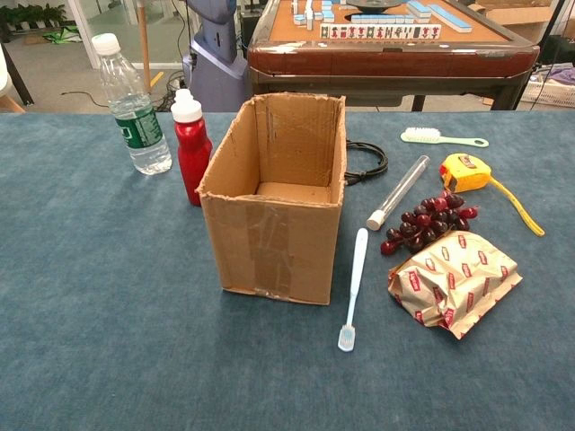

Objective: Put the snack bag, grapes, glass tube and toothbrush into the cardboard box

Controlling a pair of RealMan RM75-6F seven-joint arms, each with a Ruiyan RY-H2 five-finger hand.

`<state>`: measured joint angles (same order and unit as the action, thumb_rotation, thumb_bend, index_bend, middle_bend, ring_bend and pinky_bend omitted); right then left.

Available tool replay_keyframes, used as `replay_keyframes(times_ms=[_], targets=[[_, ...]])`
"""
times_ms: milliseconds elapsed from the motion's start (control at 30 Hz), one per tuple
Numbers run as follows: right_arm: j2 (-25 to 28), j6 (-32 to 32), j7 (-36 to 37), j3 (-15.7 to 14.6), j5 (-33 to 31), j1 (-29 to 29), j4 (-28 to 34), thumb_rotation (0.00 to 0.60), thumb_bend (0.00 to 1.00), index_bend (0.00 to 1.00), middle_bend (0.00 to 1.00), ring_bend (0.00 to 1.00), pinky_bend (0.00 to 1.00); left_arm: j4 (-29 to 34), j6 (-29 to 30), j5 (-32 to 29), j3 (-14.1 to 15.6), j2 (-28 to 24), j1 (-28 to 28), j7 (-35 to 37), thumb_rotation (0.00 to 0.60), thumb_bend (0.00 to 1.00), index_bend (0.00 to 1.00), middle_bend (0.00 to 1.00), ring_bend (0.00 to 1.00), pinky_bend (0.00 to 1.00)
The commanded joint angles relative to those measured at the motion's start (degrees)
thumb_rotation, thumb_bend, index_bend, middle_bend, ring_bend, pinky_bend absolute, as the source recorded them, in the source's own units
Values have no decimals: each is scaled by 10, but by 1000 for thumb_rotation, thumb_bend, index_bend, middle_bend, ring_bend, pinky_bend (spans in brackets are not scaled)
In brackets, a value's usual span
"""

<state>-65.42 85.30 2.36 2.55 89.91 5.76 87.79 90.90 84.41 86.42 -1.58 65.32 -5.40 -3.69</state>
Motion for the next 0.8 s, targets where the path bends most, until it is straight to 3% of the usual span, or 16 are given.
replay_keyframes(times_ms=[33,300,433,567,667,800], targets=[[1,-4,3,1,2,4,0,600,167,447,557,480,558,4,3,1,2,-1,2,-6,600,281,401,421,353,652],[-21,-21,3,17,-9,25,-11,600,158,447,504,480,559,7,2,-11,0,-6,7,1,600,281,401,421,353,652],[-38,-29,-20,25,-1,43,-16,600,60,447,477,480,581,9,6,-12,1,-10,10,5,600,281,401,421,353,652],[-50,-56,-58,30,15,74,-11,600,5,447,435,460,582,14,12,-13,1,-13,15,6,600,281,401,421,353,652],[-50,-84,-94,29,27,98,1,600,0,434,395,387,547,17,13,-15,0,-15,16,4,600,281,401,421,353,652],[-47,-126,-175,28,26,123,26,600,0,324,318,351,504,14,11,-19,-1,-15,16,4,600,281,400,421,353,652]])
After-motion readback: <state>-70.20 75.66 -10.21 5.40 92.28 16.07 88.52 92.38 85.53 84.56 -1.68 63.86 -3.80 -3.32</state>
